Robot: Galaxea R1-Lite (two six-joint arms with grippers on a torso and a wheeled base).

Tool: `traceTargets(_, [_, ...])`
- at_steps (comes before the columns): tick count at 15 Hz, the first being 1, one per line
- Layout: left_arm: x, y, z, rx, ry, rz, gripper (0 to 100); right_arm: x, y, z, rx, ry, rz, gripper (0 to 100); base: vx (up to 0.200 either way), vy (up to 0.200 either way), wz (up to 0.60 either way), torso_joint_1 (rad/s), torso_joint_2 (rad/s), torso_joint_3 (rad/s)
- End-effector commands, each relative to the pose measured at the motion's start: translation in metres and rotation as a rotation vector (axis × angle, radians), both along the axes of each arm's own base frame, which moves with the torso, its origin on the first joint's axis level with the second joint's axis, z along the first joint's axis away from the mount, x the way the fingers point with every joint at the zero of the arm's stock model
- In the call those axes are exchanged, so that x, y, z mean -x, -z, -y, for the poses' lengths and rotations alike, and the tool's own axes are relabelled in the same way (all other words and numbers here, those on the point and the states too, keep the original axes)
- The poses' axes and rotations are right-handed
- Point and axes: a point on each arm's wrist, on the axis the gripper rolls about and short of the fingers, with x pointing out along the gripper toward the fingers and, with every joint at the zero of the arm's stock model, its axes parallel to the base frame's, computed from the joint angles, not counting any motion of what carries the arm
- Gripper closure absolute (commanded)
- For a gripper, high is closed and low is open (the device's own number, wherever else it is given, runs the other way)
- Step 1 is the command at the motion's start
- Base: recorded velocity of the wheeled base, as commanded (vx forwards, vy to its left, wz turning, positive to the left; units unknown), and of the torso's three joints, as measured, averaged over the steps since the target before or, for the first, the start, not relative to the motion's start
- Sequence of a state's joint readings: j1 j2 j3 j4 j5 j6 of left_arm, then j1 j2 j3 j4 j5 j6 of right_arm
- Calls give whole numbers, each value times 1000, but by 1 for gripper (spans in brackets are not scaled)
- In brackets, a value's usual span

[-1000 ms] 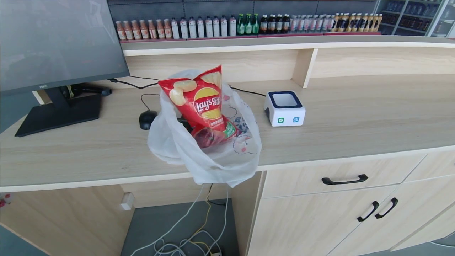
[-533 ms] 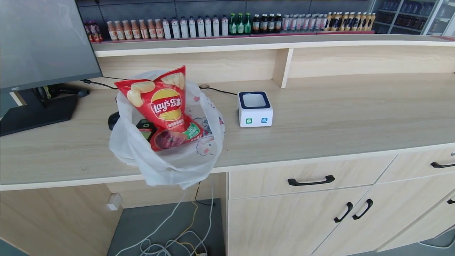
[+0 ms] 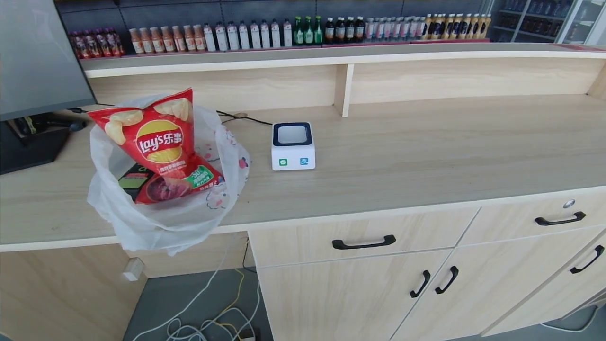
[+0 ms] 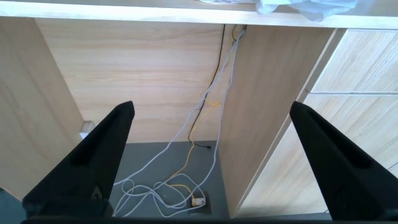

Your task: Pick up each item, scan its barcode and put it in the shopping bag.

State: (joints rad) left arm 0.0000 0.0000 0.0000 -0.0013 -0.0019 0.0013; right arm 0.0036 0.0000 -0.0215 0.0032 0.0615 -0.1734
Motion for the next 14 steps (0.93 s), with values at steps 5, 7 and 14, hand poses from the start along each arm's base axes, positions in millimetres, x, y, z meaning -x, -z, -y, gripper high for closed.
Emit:
traceTargets(5, [0,0,0,1,0,0,0,0,0,0,0,1,0,0,0,0,0,0,0,0])
traceTargets(7, [0,0,0,0,0,0,0,0,0,0,0,1,0,0,0,0,0,0,0,0])
traceTargets(14, [0,0,0,0,0,0,0,0,0,0,1,1,0,0,86,0,0,0,-1,2])
